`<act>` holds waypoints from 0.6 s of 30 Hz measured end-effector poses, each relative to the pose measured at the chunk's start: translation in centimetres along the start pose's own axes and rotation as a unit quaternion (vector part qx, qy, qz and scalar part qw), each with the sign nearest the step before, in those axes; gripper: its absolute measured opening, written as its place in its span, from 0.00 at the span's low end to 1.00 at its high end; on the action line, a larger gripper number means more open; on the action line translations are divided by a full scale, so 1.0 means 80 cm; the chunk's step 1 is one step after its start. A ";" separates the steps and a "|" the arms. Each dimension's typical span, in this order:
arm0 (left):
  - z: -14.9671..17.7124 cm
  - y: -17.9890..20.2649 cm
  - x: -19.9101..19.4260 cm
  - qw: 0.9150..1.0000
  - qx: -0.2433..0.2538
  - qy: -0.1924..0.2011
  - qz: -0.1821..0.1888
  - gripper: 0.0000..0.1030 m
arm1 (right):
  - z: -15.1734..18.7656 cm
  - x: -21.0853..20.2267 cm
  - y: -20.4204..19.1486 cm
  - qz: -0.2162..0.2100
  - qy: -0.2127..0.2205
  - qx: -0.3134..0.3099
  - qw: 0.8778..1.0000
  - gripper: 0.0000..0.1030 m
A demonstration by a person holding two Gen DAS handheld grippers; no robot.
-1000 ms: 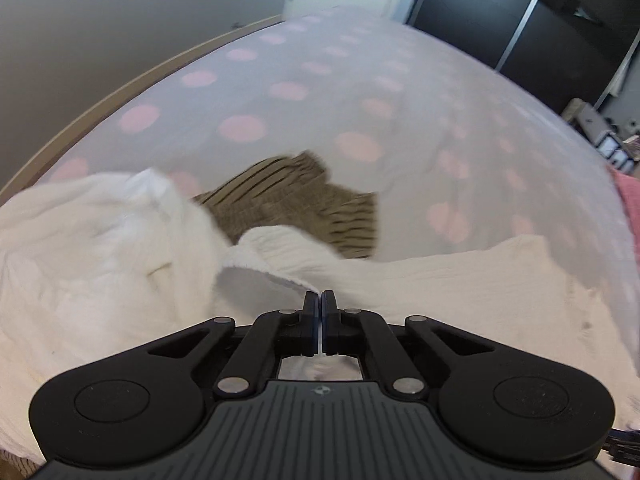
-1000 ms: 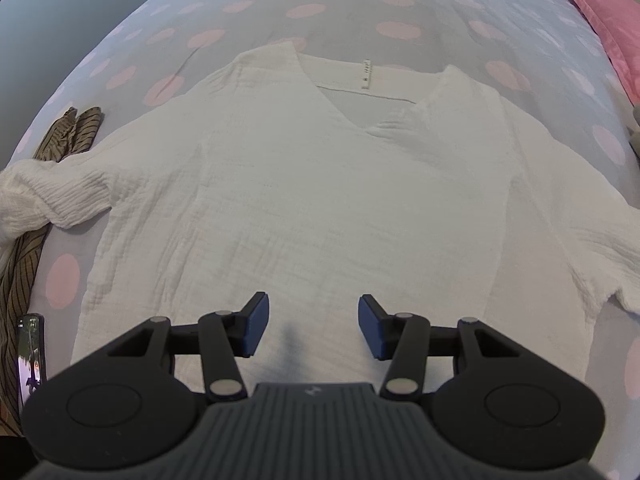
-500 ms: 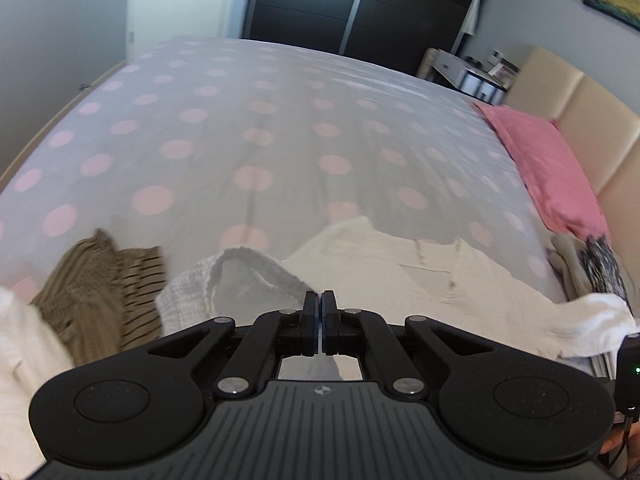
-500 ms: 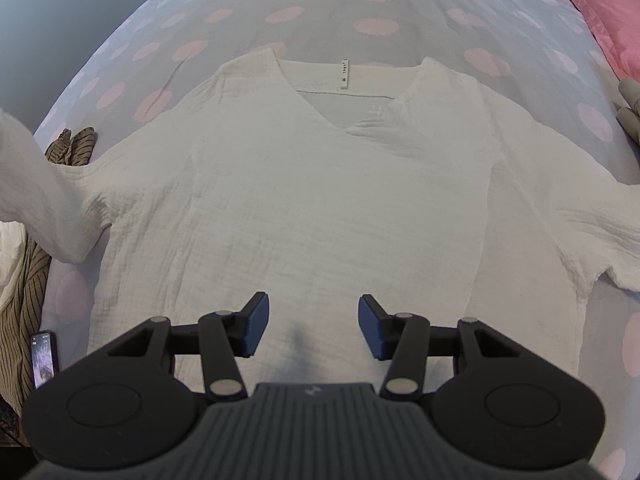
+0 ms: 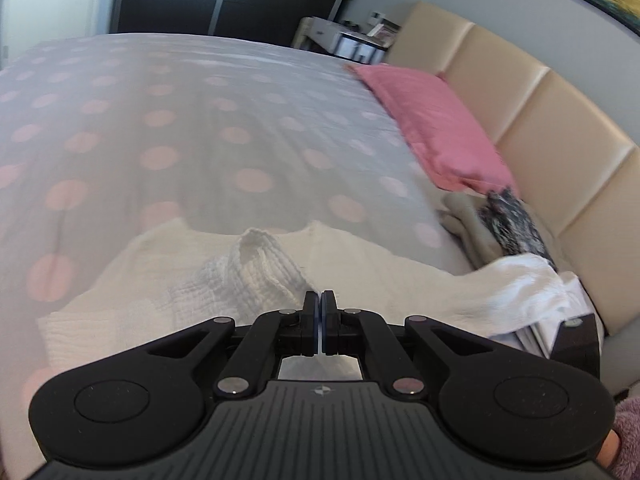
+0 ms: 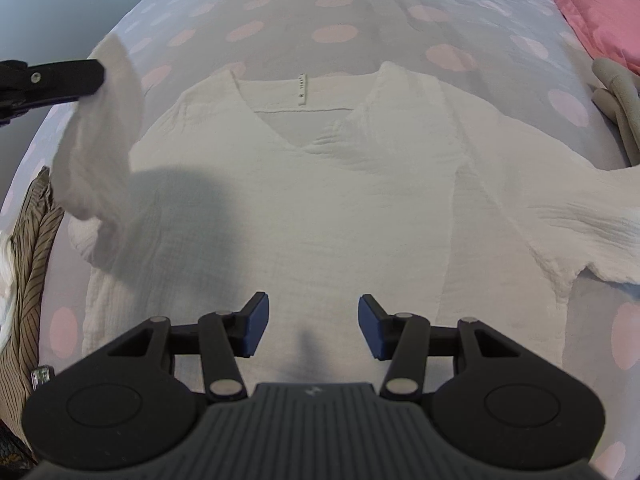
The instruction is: Fold clothes
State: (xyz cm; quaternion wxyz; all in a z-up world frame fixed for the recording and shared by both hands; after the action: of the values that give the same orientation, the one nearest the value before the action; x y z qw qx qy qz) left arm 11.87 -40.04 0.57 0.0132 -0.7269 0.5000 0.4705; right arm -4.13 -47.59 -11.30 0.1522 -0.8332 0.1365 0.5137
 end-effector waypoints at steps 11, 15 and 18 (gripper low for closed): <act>0.010 -0.059 -0.017 0.997 -0.003 0.014 -0.074 0.30 | -0.023 0.021 0.025 -0.001 0.024 0.039 0.999 0.52; 0.022 -0.116 -0.035 0.991 -0.020 0.013 -0.135 0.30 | -0.041 0.046 0.030 -0.013 0.020 0.056 0.998 0.52; 0.039 -0.157 -0.044 0.984 -0.025 0.000 -0.175 0.30 | -0.057 0.066 0.031 -0.026 0.018 0.072 0.997 0.52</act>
State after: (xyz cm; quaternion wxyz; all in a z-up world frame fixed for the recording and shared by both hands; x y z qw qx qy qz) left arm 18.83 -29.69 -4.36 0.0771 -0.8031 0.3531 0.4738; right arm 0.88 -52.03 -14.37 0.2225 -0.8326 0.1540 0.4832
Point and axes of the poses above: each gripper's, at about its wrist camera, not at the fingertips, and x roughly the way its jaws point, y to its right, z to its underside, the point moved 2 cm from there along x, roughly the way its jaws point, and after that the axes turned 11 degrees about -x, right-handed, at the moved point
